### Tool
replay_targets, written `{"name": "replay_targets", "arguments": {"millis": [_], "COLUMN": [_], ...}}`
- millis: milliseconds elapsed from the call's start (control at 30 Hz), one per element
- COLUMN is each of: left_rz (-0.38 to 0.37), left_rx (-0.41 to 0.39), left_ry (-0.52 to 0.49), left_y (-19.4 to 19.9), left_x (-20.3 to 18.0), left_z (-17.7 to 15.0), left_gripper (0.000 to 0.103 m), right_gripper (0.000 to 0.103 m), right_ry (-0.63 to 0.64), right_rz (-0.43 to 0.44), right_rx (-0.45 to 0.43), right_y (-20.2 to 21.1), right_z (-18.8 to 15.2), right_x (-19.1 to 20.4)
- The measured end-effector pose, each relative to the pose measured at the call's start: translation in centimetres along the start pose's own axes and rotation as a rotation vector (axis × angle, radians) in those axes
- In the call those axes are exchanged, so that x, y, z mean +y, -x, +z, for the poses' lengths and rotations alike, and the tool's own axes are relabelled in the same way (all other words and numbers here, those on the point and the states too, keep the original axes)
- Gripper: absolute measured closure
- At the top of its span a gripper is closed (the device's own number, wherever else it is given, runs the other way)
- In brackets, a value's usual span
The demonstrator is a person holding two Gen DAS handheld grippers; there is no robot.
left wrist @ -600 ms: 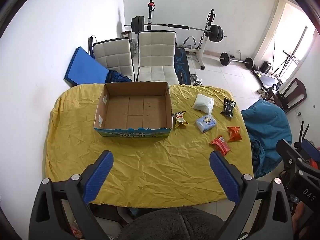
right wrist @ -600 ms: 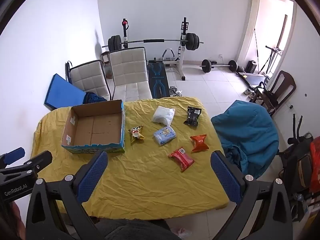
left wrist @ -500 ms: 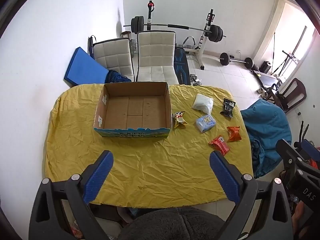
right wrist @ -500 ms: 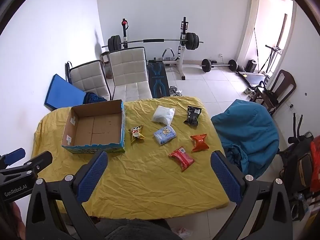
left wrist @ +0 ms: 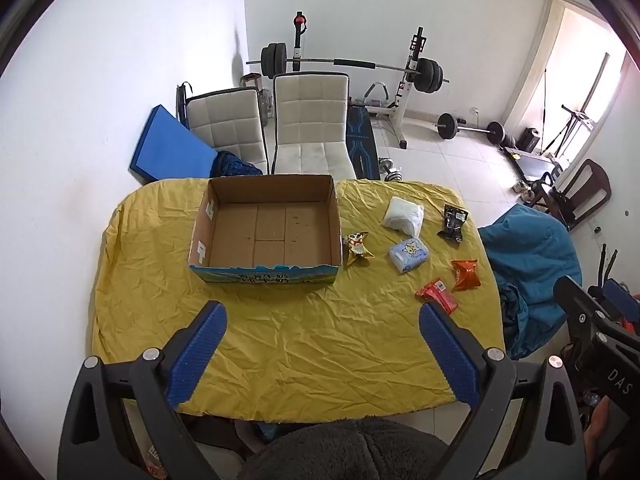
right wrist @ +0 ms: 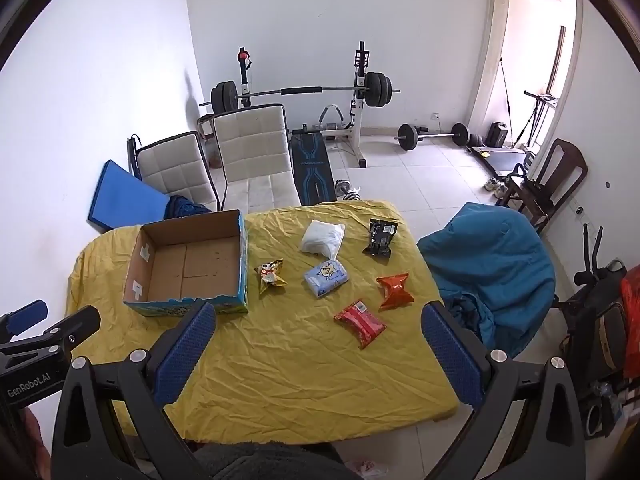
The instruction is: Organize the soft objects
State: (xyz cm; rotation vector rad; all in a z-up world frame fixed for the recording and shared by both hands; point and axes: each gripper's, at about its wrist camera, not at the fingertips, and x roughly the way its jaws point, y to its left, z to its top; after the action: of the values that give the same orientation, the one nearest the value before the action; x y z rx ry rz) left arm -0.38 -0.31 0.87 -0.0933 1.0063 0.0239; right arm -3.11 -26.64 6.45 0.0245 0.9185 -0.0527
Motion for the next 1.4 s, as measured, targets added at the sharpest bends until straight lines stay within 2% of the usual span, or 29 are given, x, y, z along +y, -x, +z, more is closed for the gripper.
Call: {"name": "replay_targets", "arguments": {"millis": [733, 1400], "left_rz": [0.013, 0.009], "left_rx": [-0.034, -0.043], "left_ry": [0.019, 0.03], "left_y": [0.9, 1.6], "left_x": [0.6, 1.1], "left_z": [0.0, 0.0], "left_gripper": [0.004, 0.004], "right_gripper": [0.0, 0.0], "right_ry": [0.017, 0.021], "right_rz": [0.024, 0.008], "right_rx": [-0.016, -0.047], "right_y": [0.4, 1.2], "right_z": [-0.5, -0.6], "right_x": [0.3, 0.2]}}
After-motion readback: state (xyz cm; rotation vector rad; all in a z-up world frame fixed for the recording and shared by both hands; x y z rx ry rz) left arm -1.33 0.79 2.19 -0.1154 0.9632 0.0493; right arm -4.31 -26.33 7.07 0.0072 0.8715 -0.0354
